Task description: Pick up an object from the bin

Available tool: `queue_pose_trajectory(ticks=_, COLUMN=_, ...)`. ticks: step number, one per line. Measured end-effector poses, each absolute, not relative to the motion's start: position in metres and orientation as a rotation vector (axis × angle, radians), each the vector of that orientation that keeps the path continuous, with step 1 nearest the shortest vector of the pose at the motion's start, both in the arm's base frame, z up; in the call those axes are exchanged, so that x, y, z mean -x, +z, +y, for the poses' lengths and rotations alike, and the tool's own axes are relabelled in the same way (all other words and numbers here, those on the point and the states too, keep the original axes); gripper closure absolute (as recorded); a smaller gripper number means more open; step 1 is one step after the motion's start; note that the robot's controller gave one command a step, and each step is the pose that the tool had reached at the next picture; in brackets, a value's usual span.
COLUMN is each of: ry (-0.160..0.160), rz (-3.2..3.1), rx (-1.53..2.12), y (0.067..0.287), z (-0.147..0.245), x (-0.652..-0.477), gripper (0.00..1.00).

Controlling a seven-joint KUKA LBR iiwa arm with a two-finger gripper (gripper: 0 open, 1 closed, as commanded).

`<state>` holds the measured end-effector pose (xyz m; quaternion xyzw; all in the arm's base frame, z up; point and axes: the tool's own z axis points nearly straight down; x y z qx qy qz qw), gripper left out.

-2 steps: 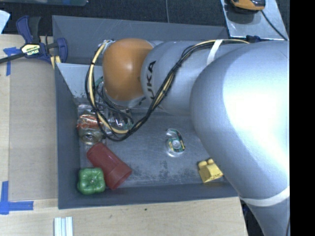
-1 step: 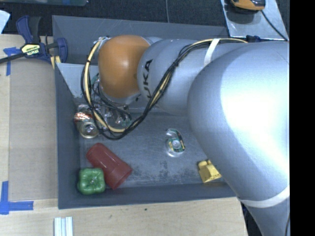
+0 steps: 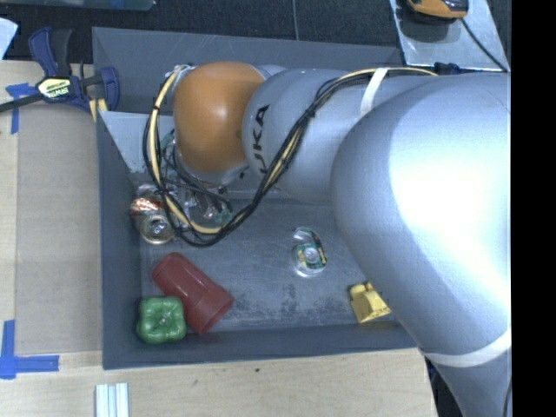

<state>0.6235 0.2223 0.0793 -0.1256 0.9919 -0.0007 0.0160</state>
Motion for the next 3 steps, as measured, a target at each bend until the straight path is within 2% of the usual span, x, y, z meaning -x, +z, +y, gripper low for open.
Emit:
queue_pose_trajectory(ticks=2, ry=-0.003, rz=3.087, rx=0.389, y=0.141, z=0.221, x=-0.622, gripper=1.0)
queue_pose_trajectory(ticks=3, ry=-0.002, rz=3.083, rx=0.388, y=0.181, z=0.222, x=-0.623, gripper=1.0)
